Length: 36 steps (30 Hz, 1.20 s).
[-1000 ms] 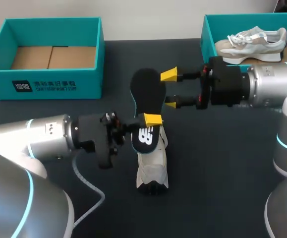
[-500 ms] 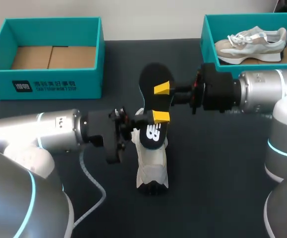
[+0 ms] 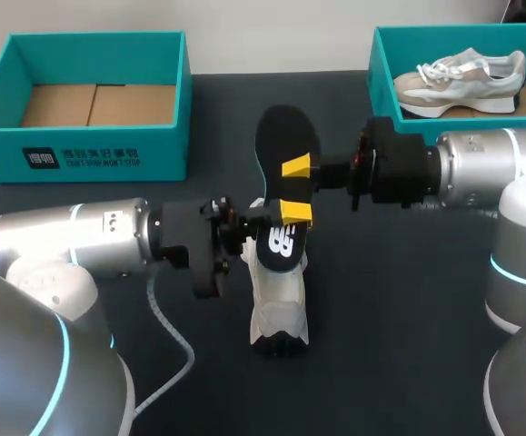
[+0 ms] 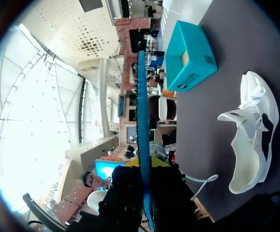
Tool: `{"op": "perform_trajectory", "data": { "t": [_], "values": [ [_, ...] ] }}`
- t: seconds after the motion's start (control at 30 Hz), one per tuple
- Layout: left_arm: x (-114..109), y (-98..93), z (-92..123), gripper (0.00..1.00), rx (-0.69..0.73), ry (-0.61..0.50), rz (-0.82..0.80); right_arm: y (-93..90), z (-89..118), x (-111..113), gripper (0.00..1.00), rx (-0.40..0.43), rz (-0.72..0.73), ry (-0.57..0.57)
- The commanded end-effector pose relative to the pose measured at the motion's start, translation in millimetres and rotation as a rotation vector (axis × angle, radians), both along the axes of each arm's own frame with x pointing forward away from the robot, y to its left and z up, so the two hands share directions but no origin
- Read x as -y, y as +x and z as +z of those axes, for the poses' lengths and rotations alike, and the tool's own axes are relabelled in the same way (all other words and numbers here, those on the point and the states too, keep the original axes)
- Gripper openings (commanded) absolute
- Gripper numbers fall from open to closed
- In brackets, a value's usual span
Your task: Take the shoe out of the shoebox, open the shoe tongue, remove and reinsert the insole, then place the shoe into the shoebox
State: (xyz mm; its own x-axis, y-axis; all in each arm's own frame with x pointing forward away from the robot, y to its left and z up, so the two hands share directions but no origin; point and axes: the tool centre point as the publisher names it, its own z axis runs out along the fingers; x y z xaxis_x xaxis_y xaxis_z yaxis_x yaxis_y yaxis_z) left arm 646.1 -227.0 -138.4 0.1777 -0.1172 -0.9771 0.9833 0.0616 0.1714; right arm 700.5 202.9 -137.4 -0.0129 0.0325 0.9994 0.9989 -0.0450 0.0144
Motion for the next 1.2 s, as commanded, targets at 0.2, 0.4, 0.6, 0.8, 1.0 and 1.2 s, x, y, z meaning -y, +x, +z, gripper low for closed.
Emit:
{"op": "perform_trajectory", "data": {
  "t": [0.2,0.4,0.6,0.8,1.0,1.2],
  "values": [
    [-38.1,3.9,-2.3,1.0,-0.007,0.015,0.052,2.5,-1.1,7.5,0.0,-0.015,-0.002,-0.015],
    [-73.0,12.9,-12.7,1.0,-0.007,0.07,0.082,3.5,-6.4,11.8,0.0,-0.027,-0.006,-0.014],
    [-94.6,23.4,-11.6,1.0,0.011,0.115,0.099,3.9,-10.6,13.3,0.0,-0.029,-0.008,-0.009],
    [-107.3,35.4,1.8,1.0,-0.025,0.23,0.086,3.2,-16.3,12.4,0.0,-0.034,-0.007,0.002],
    [-107.2,47.5,15.3,1.0,-0.078,0.49,0.052,4.1,-20.9,9.4,0.0,-0.037,-0.003,0.012],
    [-100.1,52.1,29.6,1.0,-0.125,0.672,-0.001,4.1,-24.4,6.3,0.0,-0.041,-0.003,0.019]
  ]
}}
